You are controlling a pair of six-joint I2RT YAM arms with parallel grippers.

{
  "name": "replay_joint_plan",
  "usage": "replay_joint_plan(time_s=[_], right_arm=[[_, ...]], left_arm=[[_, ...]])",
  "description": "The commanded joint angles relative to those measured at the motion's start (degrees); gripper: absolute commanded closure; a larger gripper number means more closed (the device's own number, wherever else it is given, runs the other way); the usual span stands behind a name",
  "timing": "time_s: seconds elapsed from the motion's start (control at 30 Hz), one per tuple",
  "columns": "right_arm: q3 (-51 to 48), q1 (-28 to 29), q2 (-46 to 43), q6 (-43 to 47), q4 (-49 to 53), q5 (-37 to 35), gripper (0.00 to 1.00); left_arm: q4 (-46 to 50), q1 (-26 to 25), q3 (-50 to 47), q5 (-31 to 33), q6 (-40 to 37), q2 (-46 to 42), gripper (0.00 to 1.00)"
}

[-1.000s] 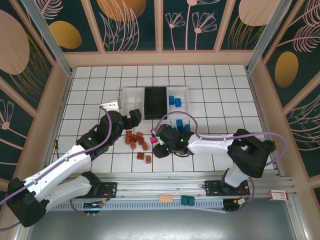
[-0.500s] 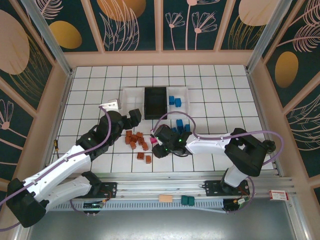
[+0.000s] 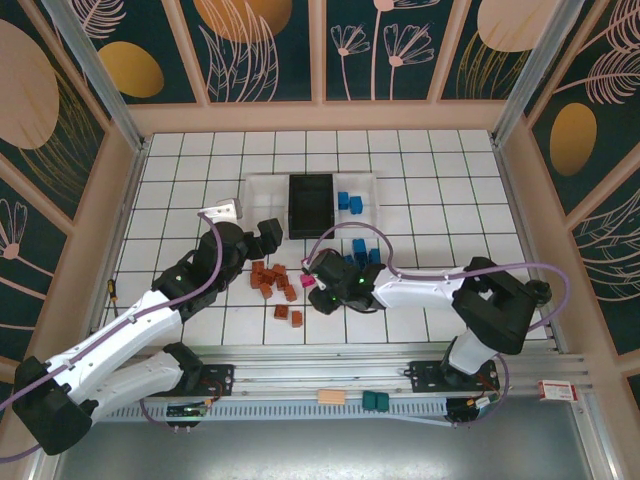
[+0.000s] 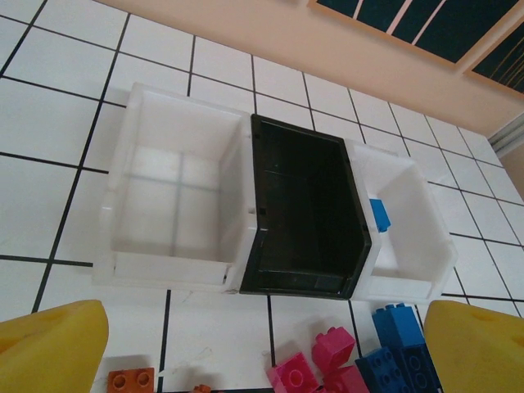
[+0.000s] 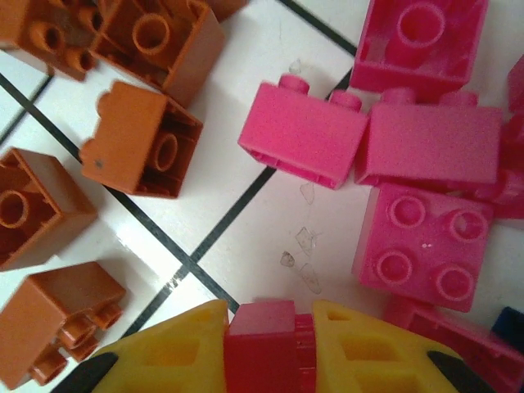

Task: Sort the legos into containers by color
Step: Pick up the lego from the bottom-center of the table, then place the lego in the container, then pick up the lego from the middle-left of the table.

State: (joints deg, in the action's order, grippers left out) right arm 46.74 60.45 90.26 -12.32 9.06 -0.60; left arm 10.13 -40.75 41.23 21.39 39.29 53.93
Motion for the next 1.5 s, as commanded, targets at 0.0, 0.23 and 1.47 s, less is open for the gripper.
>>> replay_joint_plan(time_s=[0.0,0.23,1.47], right_arm=[[-0.26,-1.47,-5.68,0.03,-2.42,-0.55,0.76],[3.27,-12.73,-12.63,-1.40,-8.25,6.06,0.78],[12.43,-24.75,1.79,-4.12,-20.04,4.56,0.35]], left_arm=[[1.34,0.33,0.35,1.30,0.26,-0.66,0.01],[1.41,0.32,-1.15,1.38,0.81,-1.53,0.01],[4.49,-0.72,-14.01,-16.21,11.33,5.04,0.28]])
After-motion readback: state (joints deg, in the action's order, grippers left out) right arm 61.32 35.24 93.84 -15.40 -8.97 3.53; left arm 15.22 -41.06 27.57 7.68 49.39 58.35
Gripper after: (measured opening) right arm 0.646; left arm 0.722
